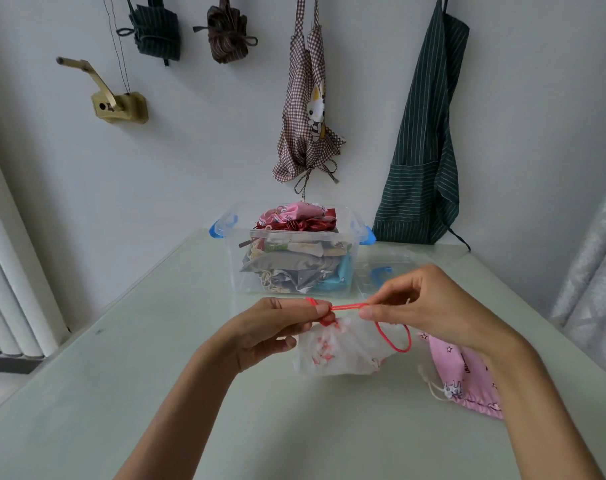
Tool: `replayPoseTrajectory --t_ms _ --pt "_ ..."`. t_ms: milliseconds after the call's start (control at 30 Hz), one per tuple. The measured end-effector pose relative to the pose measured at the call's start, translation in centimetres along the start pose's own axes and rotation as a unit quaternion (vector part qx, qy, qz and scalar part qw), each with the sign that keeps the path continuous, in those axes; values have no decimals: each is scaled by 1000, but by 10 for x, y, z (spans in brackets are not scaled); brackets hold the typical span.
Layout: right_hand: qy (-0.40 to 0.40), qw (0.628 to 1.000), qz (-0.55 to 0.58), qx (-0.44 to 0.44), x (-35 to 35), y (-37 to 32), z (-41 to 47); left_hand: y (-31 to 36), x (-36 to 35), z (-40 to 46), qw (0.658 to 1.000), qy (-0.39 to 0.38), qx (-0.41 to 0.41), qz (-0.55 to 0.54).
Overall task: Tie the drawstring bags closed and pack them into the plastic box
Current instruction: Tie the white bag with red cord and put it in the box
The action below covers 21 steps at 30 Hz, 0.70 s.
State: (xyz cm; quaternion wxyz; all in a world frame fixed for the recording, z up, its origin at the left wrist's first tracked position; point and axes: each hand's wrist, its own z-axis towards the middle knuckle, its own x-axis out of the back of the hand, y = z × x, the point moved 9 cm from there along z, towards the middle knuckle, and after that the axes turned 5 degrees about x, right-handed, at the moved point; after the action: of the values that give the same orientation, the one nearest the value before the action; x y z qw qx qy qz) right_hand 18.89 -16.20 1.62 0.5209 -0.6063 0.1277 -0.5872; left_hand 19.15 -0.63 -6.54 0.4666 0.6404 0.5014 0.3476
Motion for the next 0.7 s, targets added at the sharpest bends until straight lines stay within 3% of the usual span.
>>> replayPoseTrajectory --t_ms 133,300,433,533,700 --pt "-88 994 -68 2 -17 -9 -7 3 6 1 999 45 -19 -21" --pt "45 991 -126 27 -1 -4 7 9 7 -2 998 55 -44 0" --pt "-60 997 -45 -12 -40 10 13 19 4 -4 995 55 -81 22" --pt "-49 998 23 -43 -43 17 15 22 6 -5 990 74 -102 55" --pt "-35 996 34 -78 -40 27 11 34 2 -12 974 100 -167 119"
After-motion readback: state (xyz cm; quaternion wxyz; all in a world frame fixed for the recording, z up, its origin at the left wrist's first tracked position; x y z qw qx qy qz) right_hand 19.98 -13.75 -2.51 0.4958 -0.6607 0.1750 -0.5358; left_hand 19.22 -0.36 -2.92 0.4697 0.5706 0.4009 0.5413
